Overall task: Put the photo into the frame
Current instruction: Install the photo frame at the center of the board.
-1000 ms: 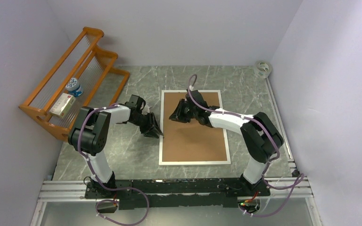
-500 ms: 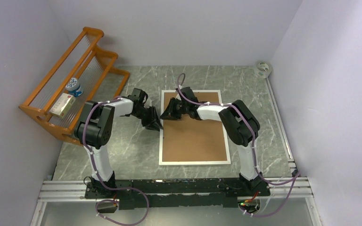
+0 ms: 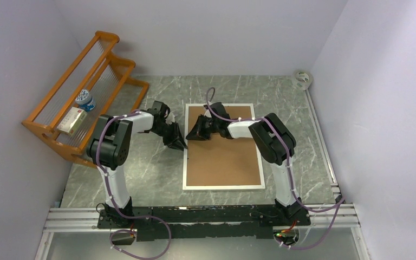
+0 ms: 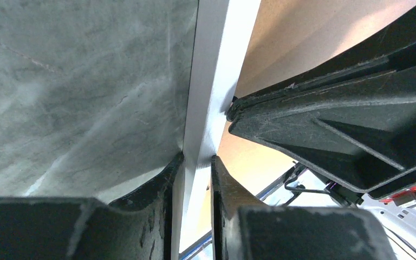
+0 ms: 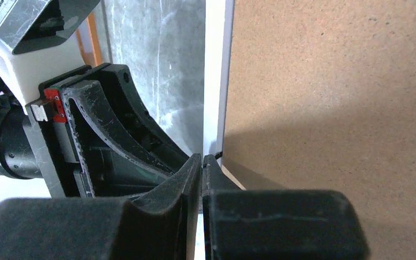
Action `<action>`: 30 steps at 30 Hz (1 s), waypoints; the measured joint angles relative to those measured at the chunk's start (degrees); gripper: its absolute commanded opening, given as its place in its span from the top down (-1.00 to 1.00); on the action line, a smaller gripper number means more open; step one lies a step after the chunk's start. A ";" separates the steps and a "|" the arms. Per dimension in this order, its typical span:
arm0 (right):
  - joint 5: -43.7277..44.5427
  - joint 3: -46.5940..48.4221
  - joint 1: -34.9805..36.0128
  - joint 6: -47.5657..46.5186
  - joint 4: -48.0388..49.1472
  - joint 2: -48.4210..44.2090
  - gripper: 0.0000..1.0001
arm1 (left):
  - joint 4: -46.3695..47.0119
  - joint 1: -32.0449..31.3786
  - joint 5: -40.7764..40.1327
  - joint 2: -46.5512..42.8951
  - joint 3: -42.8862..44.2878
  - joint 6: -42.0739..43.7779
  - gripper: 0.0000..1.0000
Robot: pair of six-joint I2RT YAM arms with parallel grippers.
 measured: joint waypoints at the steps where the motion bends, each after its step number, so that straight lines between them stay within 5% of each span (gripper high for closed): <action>1: -0.52 -0.04 -0.33 -0.02 0.15 0.20 0.78 | -0.17 0.00 0.02 0.04 0.13 0.00 0.67; 8: -1.38 -0.04 -0.68 -0.07 0.44 0.61 0.74 | -1.01 0.15 0.52 0.70 0.81 0.02 0.68; 16: -2.73 0.72 -0.76 1.14 0.28 0.79 0.06 | -1.81 0.24 0.76 1.14 1.40 0.09 0.69; 30: -2.56 1.31 -0.90 1.95 -1.20 0.81 -0.06 | -2.40 0.35 0.81 1.18 1.66 0.24 0.69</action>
